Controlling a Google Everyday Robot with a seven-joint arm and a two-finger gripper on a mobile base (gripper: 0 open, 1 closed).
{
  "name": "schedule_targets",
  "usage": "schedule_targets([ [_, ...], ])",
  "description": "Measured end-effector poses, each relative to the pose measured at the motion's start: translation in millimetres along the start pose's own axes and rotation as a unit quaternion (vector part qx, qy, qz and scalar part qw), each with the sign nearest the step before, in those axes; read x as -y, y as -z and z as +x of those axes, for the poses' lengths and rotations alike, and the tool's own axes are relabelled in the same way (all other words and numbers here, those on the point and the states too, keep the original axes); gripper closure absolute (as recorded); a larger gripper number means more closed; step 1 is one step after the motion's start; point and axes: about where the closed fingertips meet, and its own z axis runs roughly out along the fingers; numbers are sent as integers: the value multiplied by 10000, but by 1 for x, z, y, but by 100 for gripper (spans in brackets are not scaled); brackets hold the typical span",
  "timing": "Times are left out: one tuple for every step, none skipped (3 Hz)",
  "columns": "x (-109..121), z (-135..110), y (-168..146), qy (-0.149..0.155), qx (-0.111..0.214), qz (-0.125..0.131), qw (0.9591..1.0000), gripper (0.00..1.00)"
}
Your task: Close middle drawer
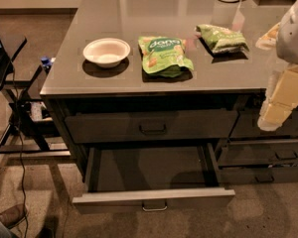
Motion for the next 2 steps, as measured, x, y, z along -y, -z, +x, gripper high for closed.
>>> schedule_targets([
  [0, 0, 0, 0, 0, 0, 10000, 0],
  [0, 0, 0, 0, 0, 0, 10000, 19],
])
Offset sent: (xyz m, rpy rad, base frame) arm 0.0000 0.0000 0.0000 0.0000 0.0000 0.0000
